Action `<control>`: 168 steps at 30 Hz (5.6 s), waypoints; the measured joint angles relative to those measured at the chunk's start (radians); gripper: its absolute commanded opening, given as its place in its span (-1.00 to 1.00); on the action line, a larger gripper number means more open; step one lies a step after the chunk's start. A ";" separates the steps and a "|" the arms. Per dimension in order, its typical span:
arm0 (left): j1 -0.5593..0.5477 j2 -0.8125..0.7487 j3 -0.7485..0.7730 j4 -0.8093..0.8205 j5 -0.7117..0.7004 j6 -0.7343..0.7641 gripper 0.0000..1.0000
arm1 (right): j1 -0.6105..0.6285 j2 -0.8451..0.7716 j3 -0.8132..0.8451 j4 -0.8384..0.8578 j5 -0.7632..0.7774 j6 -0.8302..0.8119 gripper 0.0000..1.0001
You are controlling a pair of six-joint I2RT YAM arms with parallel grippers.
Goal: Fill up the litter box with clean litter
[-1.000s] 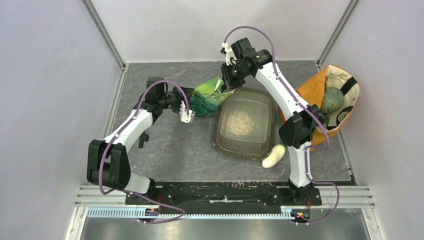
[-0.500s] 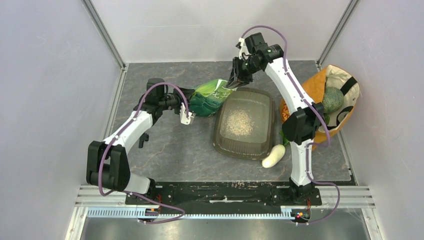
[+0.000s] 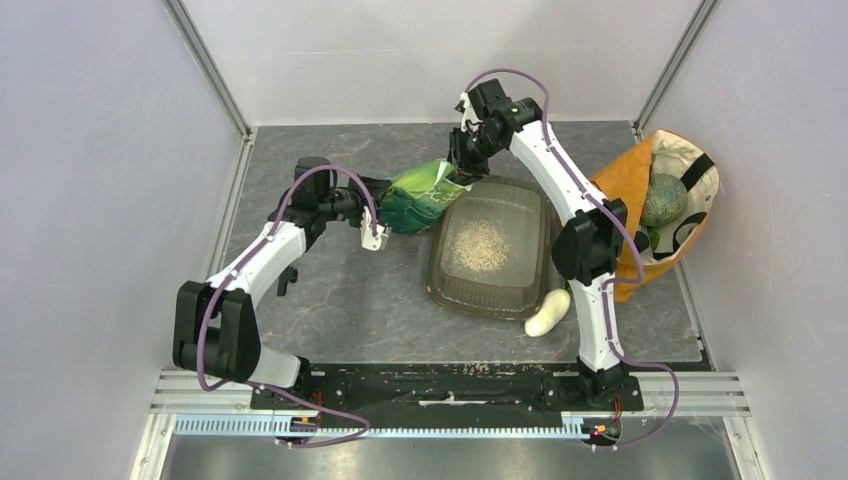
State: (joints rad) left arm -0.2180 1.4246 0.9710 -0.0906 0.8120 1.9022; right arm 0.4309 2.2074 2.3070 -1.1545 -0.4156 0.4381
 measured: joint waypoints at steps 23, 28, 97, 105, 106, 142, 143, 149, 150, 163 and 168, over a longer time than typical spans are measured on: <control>0.016 0.006 0.000 0.023 -0.070 0.004 -0.96 | -0.006 -0.019 -0.397 0.670 -0.460 0.299 -1.00; 0.018 0.006 0.000 0.019 -0.078 0.004 -0.96 | -0.013 -0.036 -0.534 1.038 -0.542 0.535 -1.00; 0.041 0.023 0.004 0.019 -0.009 0.082 -0.96 | 0.049 -0.003 -0.164 0.274 -0.129 0.052 -1.00; 0.044 0.035 0.004 0.022 -0.043 0.082 -0.96 | 0.034 -0.018 -0.415 0.648 -0.316 0.218 -1.00; 0.044 0.036 0.004 0.022 -0.050 0.082 -0.96 | 0.034 -0.019 -0.446 0.706 -0.336 0.251 -1.00; 0.042 0.072 0.051 0.017 0.010 0.063 -0.96 | -0.113 -0.332 -0.976 1.431 -0.482 0.710 -1.00; 0.042 0.074 0.053 0.018 0.009 0.063 -0.96 | -0.122 -0.338 -0.976 1.415 -0.487 0.702 -1.00; 0.042 0.077 0.054 0.018 0.003 0.063 -0.96 | -0.190 -0.420 -1.019 1.378 -0.528 0.696 -1.00; 0.042 0.077 0.054 0.018 0.003 0.063 -0.96 | -0.196 -0.430 -1.030 1.374 -0.531 0.695 -1.00; 0.039 0.099 0.066 0.023 0.003 0.063 -0.96 | -0.331 -0.545 -1.124 1.316 -0.632 0.658 -1.00; 0.036 0.106 0.071 0.029 0.010 0.063 -0.96 | -0.383 -0.597 -1.173 1.303 -0.671 0.642 -1.00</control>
State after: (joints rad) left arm -0.1822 1.5311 1.0424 -0.0612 0.8223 1.9656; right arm 0.0483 1.6104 1.1339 0.1486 -1.0866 1.0798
